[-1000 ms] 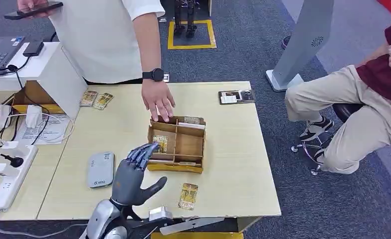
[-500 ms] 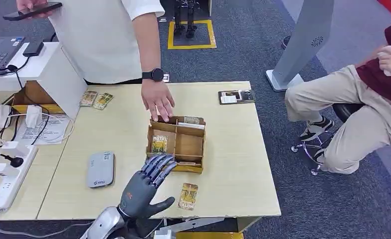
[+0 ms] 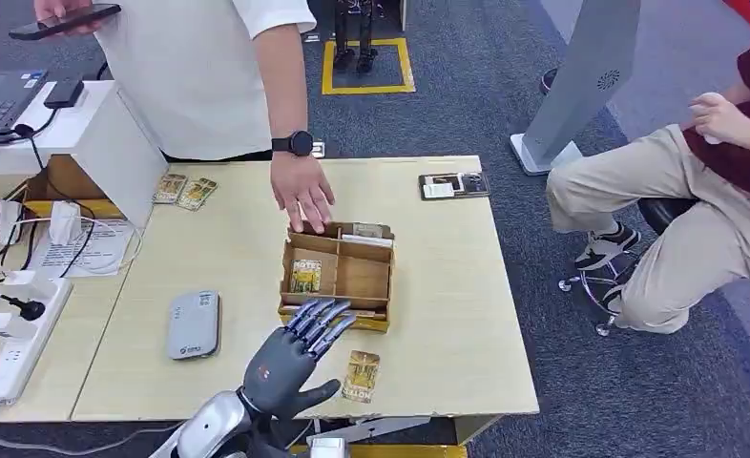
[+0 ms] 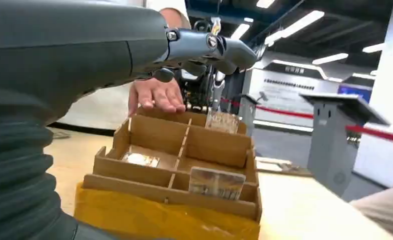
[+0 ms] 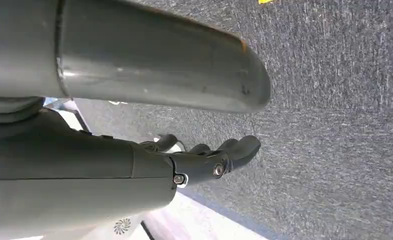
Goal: Pass the card to the sensor for recognition and then transmit it.
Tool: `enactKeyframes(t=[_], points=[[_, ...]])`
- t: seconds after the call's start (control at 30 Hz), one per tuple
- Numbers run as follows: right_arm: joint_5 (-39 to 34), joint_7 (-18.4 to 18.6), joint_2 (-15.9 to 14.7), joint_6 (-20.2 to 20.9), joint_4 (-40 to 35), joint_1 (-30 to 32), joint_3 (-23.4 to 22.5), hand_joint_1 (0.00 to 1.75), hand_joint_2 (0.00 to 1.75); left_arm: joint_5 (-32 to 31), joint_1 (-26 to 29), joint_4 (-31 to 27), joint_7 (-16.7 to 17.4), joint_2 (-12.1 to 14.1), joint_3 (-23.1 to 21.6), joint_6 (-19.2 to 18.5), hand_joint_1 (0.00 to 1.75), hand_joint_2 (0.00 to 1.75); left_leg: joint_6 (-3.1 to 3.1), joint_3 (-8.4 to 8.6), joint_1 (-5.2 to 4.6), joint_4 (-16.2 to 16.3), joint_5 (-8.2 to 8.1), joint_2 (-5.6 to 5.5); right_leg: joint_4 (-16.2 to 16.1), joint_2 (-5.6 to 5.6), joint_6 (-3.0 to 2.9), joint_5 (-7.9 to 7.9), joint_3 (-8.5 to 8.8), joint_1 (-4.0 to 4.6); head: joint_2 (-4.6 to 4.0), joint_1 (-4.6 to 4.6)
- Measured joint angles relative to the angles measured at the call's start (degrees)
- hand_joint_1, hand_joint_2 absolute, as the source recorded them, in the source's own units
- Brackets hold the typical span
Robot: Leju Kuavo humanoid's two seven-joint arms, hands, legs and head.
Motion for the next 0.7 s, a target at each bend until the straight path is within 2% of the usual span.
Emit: enactKeyframes(t=[0.3,0.53,0.7], points=[[0.77,0.11,-0.02,0.15,0.02,-0.19,1.25,0.00,0.00,-0.15,-4.41,8.64,3.26,-5.36,-1.64,-3.12,0.00,1.75,0.00,-0.02,-0.02,0.02,0.00,0.00,0.00,-0.01,0.01,0.01,0.01,-0.02,-0.02,0.02],[1.05,0.17,-0.02,0.17,0.02,-0.19,1.46,0.00,0.00,-0.72,-6.01,12.59,5.18,-8.09,-2.03,-3.76,0.00,1.75,0.01,-0.01,-0.01,0.03,0.00,0.00,0.00,0.00,0.00,0.00,-0.01,-0.01,-0.02,0.02],[1.14,0.18,-0.02,0.20,0.02,-0.19,1.79,0.00,0.00,-1.81,-6.77,14.97,7.84,-10.12,-2.14,-3.23,0.00,1.75,0.01,-0.02,-0.01,0.03,0.00,0.00,0.00,0.00,0.00,0.00,-0.01,0.00,-0.02,0.02]])
